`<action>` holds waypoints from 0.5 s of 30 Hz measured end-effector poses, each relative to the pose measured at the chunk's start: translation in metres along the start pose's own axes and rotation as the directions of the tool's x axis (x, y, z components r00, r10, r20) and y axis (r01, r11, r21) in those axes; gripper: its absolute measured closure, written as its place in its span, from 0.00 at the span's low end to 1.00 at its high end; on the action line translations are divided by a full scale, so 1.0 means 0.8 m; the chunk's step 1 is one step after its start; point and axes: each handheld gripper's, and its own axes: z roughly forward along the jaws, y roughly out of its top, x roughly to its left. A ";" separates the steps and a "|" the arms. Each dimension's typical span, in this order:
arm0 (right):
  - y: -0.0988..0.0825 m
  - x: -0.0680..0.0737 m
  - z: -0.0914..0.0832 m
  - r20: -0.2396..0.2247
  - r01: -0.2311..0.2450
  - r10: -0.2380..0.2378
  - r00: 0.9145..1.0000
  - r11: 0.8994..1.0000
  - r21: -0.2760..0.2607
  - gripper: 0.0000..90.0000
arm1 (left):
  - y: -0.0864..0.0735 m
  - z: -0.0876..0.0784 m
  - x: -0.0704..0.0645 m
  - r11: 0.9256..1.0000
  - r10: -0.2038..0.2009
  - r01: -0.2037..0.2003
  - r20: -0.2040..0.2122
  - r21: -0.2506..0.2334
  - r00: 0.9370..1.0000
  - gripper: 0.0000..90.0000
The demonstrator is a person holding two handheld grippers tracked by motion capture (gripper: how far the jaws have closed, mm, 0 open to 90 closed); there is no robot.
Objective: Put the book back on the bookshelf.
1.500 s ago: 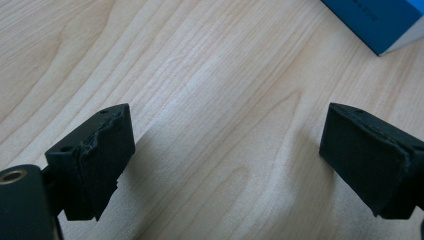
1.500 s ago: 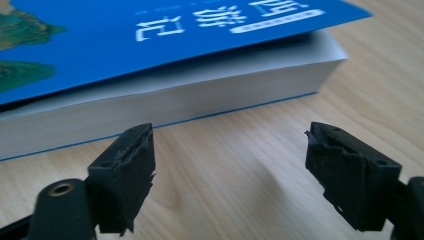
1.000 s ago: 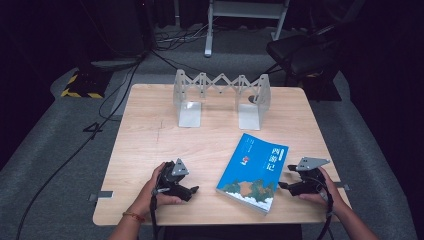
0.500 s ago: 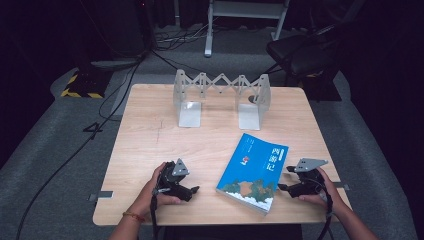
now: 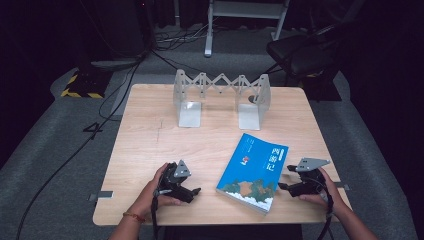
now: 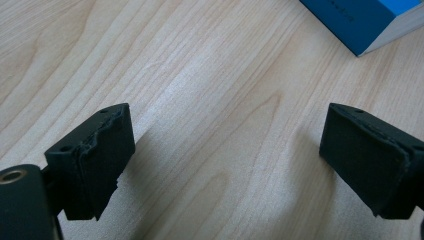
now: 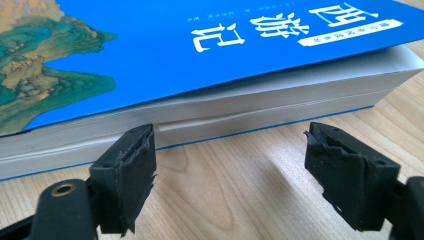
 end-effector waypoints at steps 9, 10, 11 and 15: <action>0.004 0.000 -0.005 -0.005 -0.012 0.012 1.000 1.000 -0.024 0.23 | 0.001 0.000 -0.001 1.000 -0.004 0.004 -0.003 0.002 1.000 0.09; 0.005 0.000 -0.007 -0.008 -0.015 0.015 1.000 0.999 -0.029 0.23 | 0.001 0.000 -0.001 1.000 -0.003 0.003 -0.003 0.002 1.000 0.09; 0.006 0.000 -0.007 -0.009 -0.018 0.018 1.000 0.999 -0.037 0.23 | 0.001 0.000 -0.002 1.000 -0.001 0.001 -0.003 0.001 1.000 0.10; 0.014 0.000 -0.012 -0.009 -0.024 0.024 1.000 0.998 -0.058 0.23 | 0.001 -0.001 -0.004 1.000 -0.007 0.007 -0.005 0.002 1.000 0.12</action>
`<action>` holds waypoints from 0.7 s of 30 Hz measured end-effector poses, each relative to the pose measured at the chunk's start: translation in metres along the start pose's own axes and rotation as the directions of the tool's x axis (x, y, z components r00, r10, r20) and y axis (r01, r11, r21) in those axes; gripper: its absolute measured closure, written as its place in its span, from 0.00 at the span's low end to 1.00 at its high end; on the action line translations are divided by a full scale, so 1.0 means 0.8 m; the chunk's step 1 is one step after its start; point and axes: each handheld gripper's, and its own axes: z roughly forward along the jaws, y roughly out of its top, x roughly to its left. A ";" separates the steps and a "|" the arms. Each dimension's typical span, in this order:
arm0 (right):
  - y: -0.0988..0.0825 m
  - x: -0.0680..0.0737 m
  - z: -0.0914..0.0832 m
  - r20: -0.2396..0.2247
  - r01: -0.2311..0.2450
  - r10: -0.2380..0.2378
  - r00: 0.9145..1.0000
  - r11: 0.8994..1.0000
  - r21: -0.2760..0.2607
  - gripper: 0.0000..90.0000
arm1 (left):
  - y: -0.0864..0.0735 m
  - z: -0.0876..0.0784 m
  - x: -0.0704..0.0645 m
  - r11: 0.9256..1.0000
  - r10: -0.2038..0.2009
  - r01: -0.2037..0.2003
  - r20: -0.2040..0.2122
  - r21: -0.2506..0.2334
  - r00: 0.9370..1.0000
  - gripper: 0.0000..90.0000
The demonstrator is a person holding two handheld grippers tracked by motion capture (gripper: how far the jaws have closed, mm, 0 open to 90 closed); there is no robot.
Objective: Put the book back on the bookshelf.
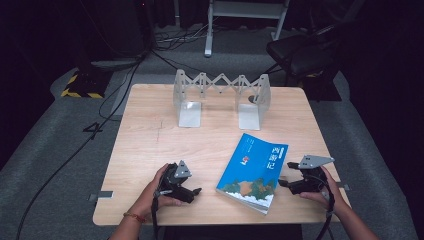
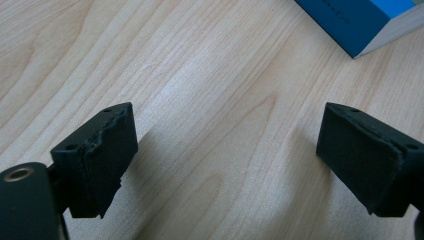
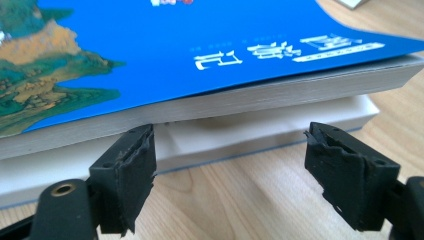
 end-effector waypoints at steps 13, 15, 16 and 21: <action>0.021 0.003 -0.005 0.005 -0.007 0.007 1.000 1.000 -0.030 0.23 | 0.038 -0.009 -0.035 0.996 0.053 -0.046 0.093 -0.080 0.994 0.18; 0.023 0.004 -0.005 0.007 -0.007 0.007 1.000 0.999 -0.034 0.23 | 0.043 -0.007 -0.042 0.995 0.062 -0.053 0.108 -0.084 0.992 0.19; 0.025 0.004 -0.005 0.007 -0.008 0.008 1.000 0.999 -0.039 0.23 | 0.049 -0.003 -0.051 0.994 0.080 -0.071 0.119 -0.081 0.990 0.19; 0.038 0.006 -0.005 0.017 -0.016 0.017 1.000 0.998 -0.055 0.22 | 0.072 0.013 -0.088 0.985 0.152 -0.138 0.150 -0.103 0.977 0.23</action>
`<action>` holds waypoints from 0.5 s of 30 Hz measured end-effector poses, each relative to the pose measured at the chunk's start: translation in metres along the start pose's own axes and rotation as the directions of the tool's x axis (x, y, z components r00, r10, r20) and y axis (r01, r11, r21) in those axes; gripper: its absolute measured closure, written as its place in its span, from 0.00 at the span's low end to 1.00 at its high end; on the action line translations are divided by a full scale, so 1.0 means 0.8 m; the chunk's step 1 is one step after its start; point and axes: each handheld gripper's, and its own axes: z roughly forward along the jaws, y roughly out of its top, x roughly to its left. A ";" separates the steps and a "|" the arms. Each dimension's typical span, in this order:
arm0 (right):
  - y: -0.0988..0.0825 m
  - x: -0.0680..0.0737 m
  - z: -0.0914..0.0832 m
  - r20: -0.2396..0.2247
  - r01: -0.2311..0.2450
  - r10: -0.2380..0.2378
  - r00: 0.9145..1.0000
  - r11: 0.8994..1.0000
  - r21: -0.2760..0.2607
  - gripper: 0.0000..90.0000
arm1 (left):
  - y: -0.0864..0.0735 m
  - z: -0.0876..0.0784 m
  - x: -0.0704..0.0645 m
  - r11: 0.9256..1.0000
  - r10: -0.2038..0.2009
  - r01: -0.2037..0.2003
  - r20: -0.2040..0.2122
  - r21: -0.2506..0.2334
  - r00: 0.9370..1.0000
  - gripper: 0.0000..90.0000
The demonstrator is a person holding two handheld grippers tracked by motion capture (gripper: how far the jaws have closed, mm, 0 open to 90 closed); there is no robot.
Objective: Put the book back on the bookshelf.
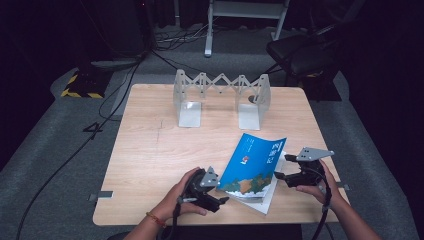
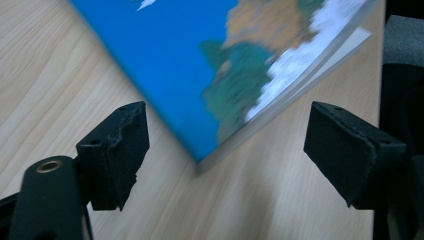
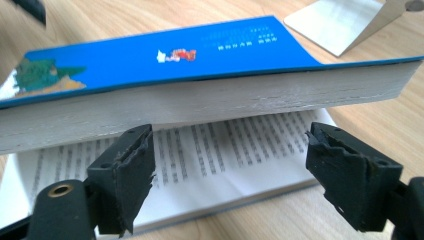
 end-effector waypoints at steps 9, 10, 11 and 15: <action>0.017 0.003 0.003 0.017 -0.003 0.003 1.000 1.000 -0.020 0.22 | 0.031 0.044 -0.036 0.998 0.056 -0.055 0.046 -0.027 0.997 0.31; 0.017 0.003 0.003 0.017 -0.002 0.002 1.000 1.000 -0.021 0.22 | 0.032 0.046 -0.037 0.998 0.058 -0.057 0.034 -0.025 0.998 0.31; 0.017 0.003 0.003 0.016 -0.003 0.003 1.000 1.000 -0.022 0.21 | 0.033 0.049 -0.039 0.998 0.052 -0.051 0.028 -0.035 0.998 0.31; 0.017 0.002 0.005 0.015 -0.008 0.009 1.000 1.000 -0.021 0.19 | 0.038 0.058 -0.046 0.997 0.046 -0.047 -0.005 -0.053 0.999 0.31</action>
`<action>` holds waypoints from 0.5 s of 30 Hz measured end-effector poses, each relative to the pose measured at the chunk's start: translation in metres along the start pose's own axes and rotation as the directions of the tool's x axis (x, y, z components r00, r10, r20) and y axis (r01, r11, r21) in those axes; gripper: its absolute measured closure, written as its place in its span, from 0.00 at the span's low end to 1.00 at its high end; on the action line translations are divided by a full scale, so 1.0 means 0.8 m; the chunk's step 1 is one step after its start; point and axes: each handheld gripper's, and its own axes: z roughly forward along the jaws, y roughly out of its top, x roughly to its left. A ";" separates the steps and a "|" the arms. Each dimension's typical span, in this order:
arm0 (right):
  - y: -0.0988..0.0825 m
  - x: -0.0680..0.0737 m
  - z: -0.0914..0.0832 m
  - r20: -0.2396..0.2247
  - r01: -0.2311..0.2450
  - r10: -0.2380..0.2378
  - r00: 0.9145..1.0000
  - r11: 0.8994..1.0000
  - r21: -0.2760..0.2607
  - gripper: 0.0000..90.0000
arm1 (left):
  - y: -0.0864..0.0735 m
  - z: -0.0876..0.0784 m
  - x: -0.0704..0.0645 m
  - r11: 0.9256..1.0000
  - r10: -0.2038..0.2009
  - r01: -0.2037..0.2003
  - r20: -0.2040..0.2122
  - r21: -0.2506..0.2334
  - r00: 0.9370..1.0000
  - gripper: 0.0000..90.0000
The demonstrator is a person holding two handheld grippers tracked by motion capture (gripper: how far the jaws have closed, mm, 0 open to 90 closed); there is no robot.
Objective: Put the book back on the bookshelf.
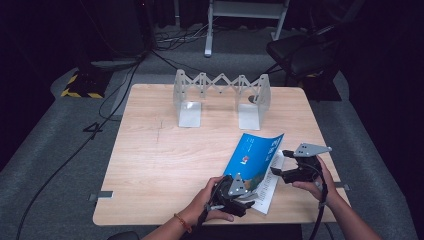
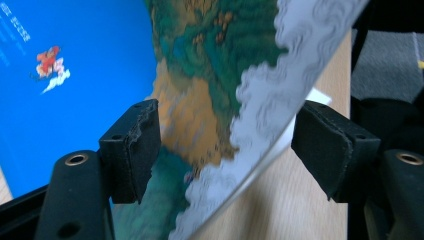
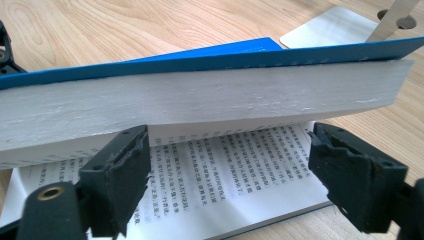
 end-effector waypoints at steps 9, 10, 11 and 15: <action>0.001 0.002 0.003 0.004 -0.009 0.009 1.000 1.000 -0.007 0.18 | 0.009 0.021 -0.015 0.999 -0.024 0.020 -0.152 -0.030 0.988 0.36; 0.001 0.002 0.003 0.007 -0.009 0.010 1.000 1.000 -0.008 0.18 | 0.009 0.021 -0.014 0.999 -0.030 0.025 -0.143 -0.041 0.989 0.38; 0.001 0.002 0.003 0.011 -0.007 0.007 1.000 1.000 -0.007 0.18 | 0.009 0.020 -0.013 0.999 -0.022 0.017 -0.140 -0.037 0.990 0.39; -0.001 0.001 0.003 0.020 -0.009 0.009 1.000 1.000 -0.011 0.18 | 0.009 0.007 -0.012 0.998 0.031 -0.039 -0.133 -0.059 0.991 0.58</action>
